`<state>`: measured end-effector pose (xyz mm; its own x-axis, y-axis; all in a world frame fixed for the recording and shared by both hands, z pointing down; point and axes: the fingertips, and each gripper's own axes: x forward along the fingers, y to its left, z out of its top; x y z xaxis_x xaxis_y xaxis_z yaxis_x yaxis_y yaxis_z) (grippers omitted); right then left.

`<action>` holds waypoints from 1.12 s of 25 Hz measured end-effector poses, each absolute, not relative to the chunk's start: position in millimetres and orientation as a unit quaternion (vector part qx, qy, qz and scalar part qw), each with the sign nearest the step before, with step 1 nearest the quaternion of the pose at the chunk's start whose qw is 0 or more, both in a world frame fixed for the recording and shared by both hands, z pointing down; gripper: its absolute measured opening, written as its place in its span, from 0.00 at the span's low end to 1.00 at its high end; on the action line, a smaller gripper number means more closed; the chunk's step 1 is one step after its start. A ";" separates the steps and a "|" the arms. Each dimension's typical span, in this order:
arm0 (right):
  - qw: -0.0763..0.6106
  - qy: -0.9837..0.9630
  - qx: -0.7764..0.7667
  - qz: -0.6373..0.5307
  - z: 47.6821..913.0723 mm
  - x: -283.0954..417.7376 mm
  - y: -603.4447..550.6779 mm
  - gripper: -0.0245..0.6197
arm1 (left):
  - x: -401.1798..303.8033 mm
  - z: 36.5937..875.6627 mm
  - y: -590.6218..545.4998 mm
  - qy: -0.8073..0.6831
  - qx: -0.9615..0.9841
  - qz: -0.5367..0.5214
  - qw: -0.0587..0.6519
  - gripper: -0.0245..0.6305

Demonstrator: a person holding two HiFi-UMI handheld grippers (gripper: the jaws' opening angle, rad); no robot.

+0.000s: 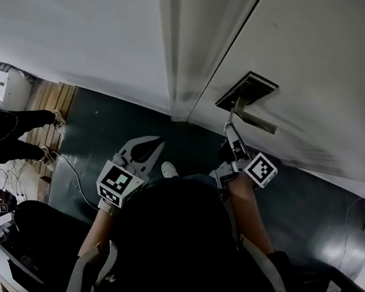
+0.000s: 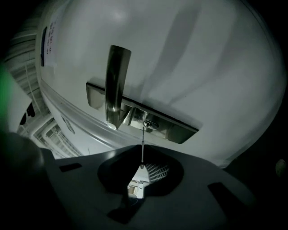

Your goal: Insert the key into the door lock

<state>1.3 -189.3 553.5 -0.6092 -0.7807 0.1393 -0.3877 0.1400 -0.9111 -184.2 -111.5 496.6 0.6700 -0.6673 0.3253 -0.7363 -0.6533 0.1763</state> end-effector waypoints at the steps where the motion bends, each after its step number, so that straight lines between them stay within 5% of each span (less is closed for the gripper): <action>1: 0.196 0.728 -0.398 -0.523 553.2 1.4 -190.9 0.09 | -184.3 497.6 -111.0 -0.388 0.902 0.119 0.148 0.05; 28: 0.329 0.632 -0.345 -0.611 560.5 -4.9 -200.7 0.09 | -194.2 504.2 -107.4 -0.387 0.900 0.135 0.145 0.05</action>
